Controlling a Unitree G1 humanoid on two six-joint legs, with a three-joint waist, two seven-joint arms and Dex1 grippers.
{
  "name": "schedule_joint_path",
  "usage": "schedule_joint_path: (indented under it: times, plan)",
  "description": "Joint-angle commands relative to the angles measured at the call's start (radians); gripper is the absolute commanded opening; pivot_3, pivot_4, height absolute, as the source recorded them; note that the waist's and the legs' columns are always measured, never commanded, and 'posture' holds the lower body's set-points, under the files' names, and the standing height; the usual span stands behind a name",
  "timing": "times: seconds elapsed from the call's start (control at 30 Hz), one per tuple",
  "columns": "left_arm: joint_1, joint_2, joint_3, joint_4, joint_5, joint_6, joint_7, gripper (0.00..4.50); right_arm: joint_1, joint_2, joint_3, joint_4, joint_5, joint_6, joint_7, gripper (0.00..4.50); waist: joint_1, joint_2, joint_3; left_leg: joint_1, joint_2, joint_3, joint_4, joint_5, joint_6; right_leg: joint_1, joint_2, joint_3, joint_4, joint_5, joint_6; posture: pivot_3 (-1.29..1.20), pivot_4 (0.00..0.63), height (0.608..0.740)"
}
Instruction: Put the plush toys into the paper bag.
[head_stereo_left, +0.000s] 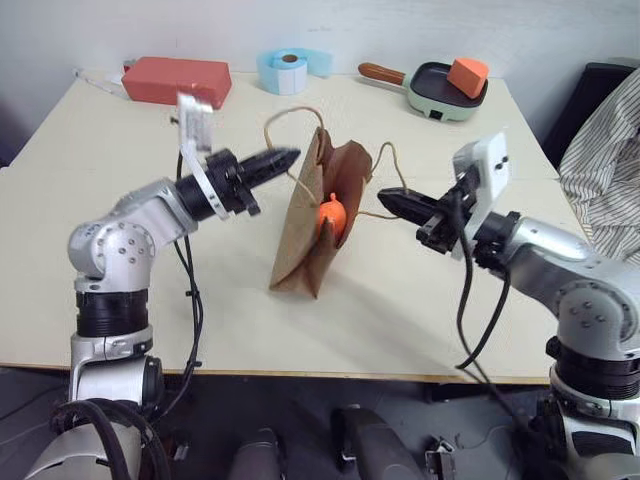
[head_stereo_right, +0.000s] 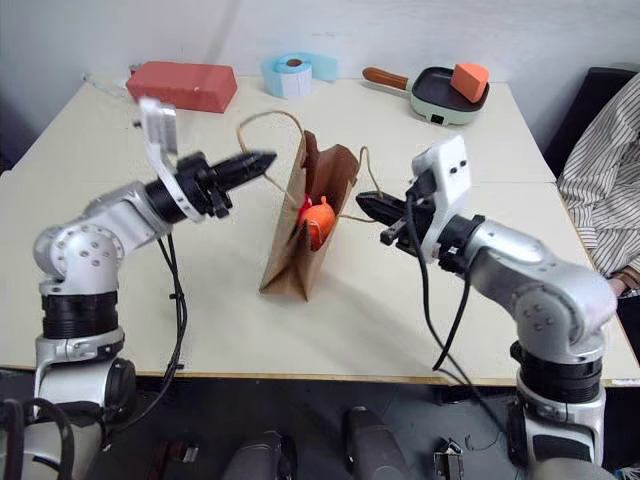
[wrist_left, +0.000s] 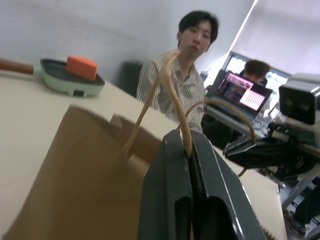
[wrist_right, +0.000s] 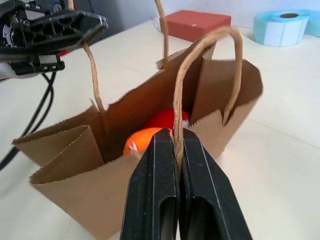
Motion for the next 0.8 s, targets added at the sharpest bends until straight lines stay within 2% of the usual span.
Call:
schedule_joint_path:
  times: [0.03, 0.2, 0.23, 0.27, 0.37, 0.4, 0.43, 0.5, 0.6, 0.67, 0.73, 0.8]
  plan:
    - [-0.003, 0.028, 0.033, -0.022, 0.006, -0.022, -0.035, 0.0, -0.026, 0.014, 0.018, -0.062, -0.057, -0.11, 0.016, 0.02, 0.001, 0.0, 0.0, 0.0, 0.0, 0.0, 0.0, 0.0, 0.0, 0.0, 0.0, 0.0, 0.0, 0.0, 0.0, 0.0, 0.15, 0.74]
    - [0.018, 0.045, 0.071, -0.059, -0.009, -0.001, -0.03, 0.0, -0.057, 0.032, 0.036, -0.059, -0.061, -0.154, 0.037, 0.02, 0.005, 0.0, 0.0, 0.0, 0.0, 0.0, 0.0, 0.0, 0.0, 0.0, 0.0, 0.0, 0.0, 0.0, 0.0, 0.0, 0.15, 0.74]
    - [0.027, 0.056, 0.085, -0.078, -0.02, 0.01, -0.028, 0.41, -0.06, 0.031, 0.034, -0.059, -0.047, -0.156, 0.052, 0.0, 0.006, 0.0, 0.0, 0.0, 0.0, -0.001, 0.0, 0.0, 0.0, 0.0, 0.0, 0.0, 0.0, 0.0, 0.0, 0.0, 0.15, 0.74]
    - [0.034, 0.064, 0.095, -0.092, -0.029, 0.018, -0.026, 0.53, -0.062, 0.03, 0.033, -0.06, -0.037, -0.157, 0.063, 0.0, 0.006, 0.0, 0.0, 0.0, 0.0, -0.001, 0.0, 0.0, 0.0, 0.0, 0.0, 0.0, 0.0, 0.0, 0.0, 0.0, 0.15, 0.74]
    - [0.061, 0.099, 0.154, -0.159, -0.09, 0.067, -0.012, 1.32, -0.059, 0.028, 0.021, -0.059, -0.012, -0.145, 0.069, 0.0, 0.005, 0.0, 0.0, 0.0, 0.0, -0.001, 0.0, 0.0, 0.0, 0.0, 0.0, -0.001, 0.0, 0.0, 0.0, 0.0, 0.15, 0.74]
    - [0.073, 0.111, 0.175, -0.185, -0.115, 0.087, -0.004, 1.72, -0.056, 0.027, 0.011, -0.06, 0.008, -0.131, 0.068, 0.32, 0.005, 0.0, 0.0, 0.0, 0.0, -0.001, 0.0, 0.0, 0.0, 0.0, 0.0, -0.001, 0.0, 0.0, 0.0, 0.0, 0.15, 0.74]
    - [0.08, 0.119, 0.188, -0.201, -0.133, 0.1, 0.002, 1.92, -0.054, 0.026, 0.004, -0.061, 0.024, -0.122, 0.068, 0.41, 0.005, 0.0, 0.0, 0.0, 0.0, -0.001, 0.0, 0.0, 0.0, 0.0, 0.0, -0.001, 0.0, 0.0, 0.0, 0.0, 0.15, 0.74]
    - [0.103, 0.135, 0.217, -0.258, -0.184, 0.135, 0.023, 2.47, -0.054, 0.002, 0.005, -0.068, 0.03, -0.113, 0.081, 0.9, 0.005, 0.0, 0.0, 0.0, 0.0, -0.001, 0.0, 0.0, 0.0, 0.001, -0.001, -0.001, 0.0, 0.0, 0.0, 0.0, 0.15, 0.74]
    - [0.129, 0.15, 0.24, -0.321, -0.247, 0.17, 0.052, 3.47, -0.056, -0.03, 0.014, -0.077, 0.025, -0.102, 0.087, 2.03, 0.008, 0.0, 0.0, 0.0, 0.0, -0.001, 0.0, 0.0, 0.0, 0.001, -0.001, -0.001, -0.001, 0.0, 0.0, 0.0, 0.15, 0.74]
    - [0.149, 0.165, 0.258, -0.36, -0.299, 0.194, 0.067, 4.01, -0.05, -0.062, 0.022, -0.095, 0.024, -0.098, 0.108, 2.61, 0.01, 0.0, 0.0, 0.0, 0.0, -0.001, 0.0, 0.0, 0.0, 0.001, -0.001, -0.001, -0.001, 0.0, 0.0, 0.0, 0.15, 0.74]
    - [0.167, 0.182, 0.282, -0.387, -0.348, 0.212, 0.086, 4.47, -0.042, -0.09, 0.013, -0.113, 0.033, -0.091, 0.124, 2.62, 0.01, 0.0, 0.0, 0.0, 0.0, -0.002, 0.0, 0.0, 0.0, 0.001, -0.001, -0.001, -0.001, 0.0, 0.0, 0.0, 0.15, 0.74]
    - [0.193, 0.204, 0.308, -0.405, -0.388, 0.222, 0.105, 4.47, -0.033, -0.12, -0.006, -0.126, 0.044, -0.084, 0.132, 2.62, 0.009, 0.0, 0.0, 0.0, 0.0, -0.002, 0.0, 0.0, 0.0, 0.001, 0.0, -0.001, -0.001, 0.0, 0.0, 0.0, 0.15, 0.74]
